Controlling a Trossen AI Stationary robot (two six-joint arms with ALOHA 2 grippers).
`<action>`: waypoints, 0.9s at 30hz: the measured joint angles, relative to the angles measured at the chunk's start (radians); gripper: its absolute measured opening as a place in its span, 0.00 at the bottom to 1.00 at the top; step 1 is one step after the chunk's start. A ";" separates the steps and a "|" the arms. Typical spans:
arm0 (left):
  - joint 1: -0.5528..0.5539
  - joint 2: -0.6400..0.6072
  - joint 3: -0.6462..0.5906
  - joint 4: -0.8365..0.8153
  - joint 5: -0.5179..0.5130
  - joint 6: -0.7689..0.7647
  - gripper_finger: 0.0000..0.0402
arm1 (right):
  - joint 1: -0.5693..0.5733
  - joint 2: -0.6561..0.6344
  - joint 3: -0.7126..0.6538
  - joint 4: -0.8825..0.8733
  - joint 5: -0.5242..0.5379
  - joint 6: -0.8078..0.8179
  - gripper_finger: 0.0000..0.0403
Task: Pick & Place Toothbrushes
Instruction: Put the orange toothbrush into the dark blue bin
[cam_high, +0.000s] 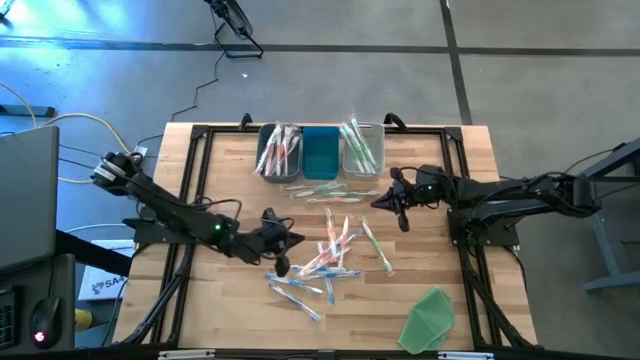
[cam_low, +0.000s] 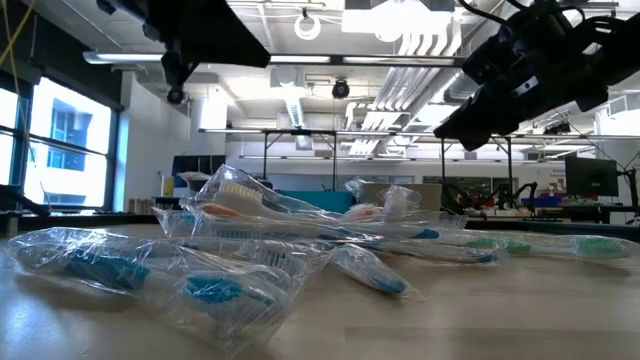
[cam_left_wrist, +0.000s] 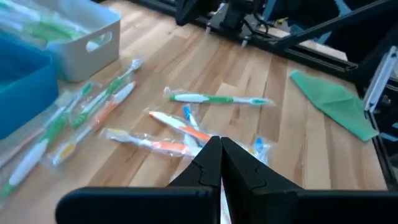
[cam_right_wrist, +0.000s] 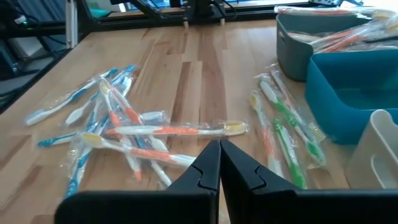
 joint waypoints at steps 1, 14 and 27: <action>0.000 0.007 0.022 -0.040 0.002 -0.027 0.00 | -0.008 0.000 0.000 -0.002 -0.004 0.000 0.00; 0.000 0.226 0.361 -0.464 0.163 -0.184 0.00 | -0.062 0.003 0.000 -0.031 -0.019 -0.001 0.00; 0.000 0.261 0.390 -0.468 0.259 -0.281 0.00 | -0.062 0.003 0.000 -0.057 -0.013 -0.005 0.00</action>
